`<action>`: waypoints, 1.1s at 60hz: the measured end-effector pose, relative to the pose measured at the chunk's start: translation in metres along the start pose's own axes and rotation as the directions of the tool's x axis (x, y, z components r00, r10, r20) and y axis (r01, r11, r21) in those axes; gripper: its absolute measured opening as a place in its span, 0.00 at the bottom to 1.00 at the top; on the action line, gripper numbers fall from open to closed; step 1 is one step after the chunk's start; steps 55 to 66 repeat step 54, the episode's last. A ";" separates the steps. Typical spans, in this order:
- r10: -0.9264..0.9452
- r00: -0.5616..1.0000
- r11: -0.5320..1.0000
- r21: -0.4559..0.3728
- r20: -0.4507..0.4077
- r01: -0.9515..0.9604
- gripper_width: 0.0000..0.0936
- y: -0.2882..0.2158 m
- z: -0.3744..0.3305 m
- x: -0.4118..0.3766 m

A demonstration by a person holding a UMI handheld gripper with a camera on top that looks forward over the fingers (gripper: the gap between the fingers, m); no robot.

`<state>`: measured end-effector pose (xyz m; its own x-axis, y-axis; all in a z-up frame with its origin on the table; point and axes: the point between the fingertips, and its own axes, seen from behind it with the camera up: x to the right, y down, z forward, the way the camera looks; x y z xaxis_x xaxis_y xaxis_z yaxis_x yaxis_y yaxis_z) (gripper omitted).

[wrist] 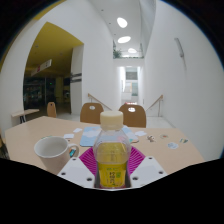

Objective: Pour water

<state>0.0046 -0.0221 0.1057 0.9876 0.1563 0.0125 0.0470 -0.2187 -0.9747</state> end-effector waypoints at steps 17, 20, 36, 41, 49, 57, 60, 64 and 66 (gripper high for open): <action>0.080 0.996 0.995 -0.059 0.043 -0.077 0.92 -0.004 -0.028 0.008; 0.084 0.996 0.994 -0.076 0.039 -0.081 0.92 -0.006 -0.041 0.012; 0.146 0.980 0.982 -0.138 0.135 -0.127 0.92 0.005 -0.157 -0.007; 0.191 0.974 0.971 -0.166 0.121 -0.170 0.92 0.022 -0.201 -0.005; 0.223 0.962 0.961 -0.203 0.157 -0.189 0.92 0.048 -0.229 -0.009; 0.241 0.956 0.954 -0.222 0.167 -0.202 0.91 0.058 -0.225 -0.006; 0.241 0.956 0.954 -0.222 0.167 -0.202 0.91 0.058 -0.225 -0.006; 0.241 0.956 0.954 -0.222 0.167 -0.202 0.91 0.058 -0.225 -0.006; 0.241 0.956 0.954 -0.222 0.167 -0.202 0.91 0.058 -0.225 -0.006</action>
